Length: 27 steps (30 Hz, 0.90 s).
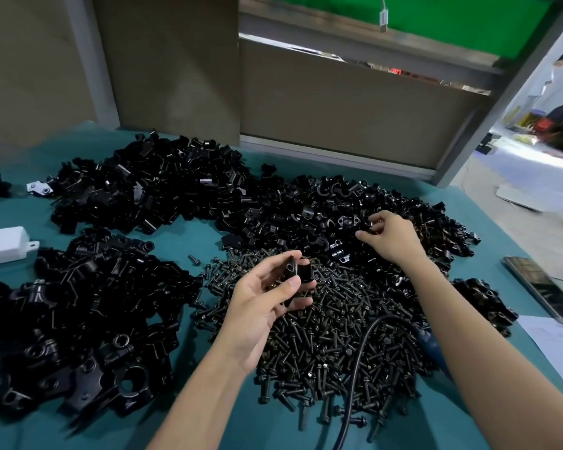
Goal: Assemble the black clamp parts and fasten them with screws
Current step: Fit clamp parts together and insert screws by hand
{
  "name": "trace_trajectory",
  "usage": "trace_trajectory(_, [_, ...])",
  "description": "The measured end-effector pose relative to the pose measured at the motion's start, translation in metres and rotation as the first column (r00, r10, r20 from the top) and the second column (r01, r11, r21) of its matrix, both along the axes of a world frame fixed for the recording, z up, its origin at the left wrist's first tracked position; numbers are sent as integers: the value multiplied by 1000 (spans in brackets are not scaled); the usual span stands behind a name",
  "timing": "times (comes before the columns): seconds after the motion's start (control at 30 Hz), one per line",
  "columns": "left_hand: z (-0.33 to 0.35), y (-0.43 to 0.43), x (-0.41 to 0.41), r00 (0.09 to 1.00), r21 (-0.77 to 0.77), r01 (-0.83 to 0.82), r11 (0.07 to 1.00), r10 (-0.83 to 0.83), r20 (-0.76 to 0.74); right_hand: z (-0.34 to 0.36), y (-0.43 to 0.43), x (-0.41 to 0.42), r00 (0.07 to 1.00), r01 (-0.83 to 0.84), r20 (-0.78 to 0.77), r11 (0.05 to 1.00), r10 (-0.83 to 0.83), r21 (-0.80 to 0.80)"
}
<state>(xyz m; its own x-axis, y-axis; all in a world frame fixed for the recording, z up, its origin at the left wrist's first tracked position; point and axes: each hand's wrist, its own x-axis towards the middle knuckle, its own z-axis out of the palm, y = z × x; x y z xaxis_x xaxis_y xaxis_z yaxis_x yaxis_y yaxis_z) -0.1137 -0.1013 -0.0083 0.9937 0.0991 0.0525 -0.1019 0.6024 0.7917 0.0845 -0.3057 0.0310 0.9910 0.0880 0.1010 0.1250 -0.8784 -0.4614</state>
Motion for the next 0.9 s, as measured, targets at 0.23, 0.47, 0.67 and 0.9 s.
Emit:
trace_trajectory(0.23, [-2,2,1,1000,-29,-13,1000,13,-6,3,-4,2,993,98,59,993,-101,65])
trace_trajectory(0.47, [-2,2,2,1000,-36,-14,999,13,-5,20,-57,4,985,152,50,972,-163,177])
trace_trajectory(0.67, [-2,2,1,1000,-19,-9,1000,9,-1,14,-60,-3,997,-63,-63,988,54,-142])
trace_trajectory(0.9, [-3,3,2,1000,-16,-22,1000,22,-9,14,-56,-3,987,-151,-96,954,130,-259])
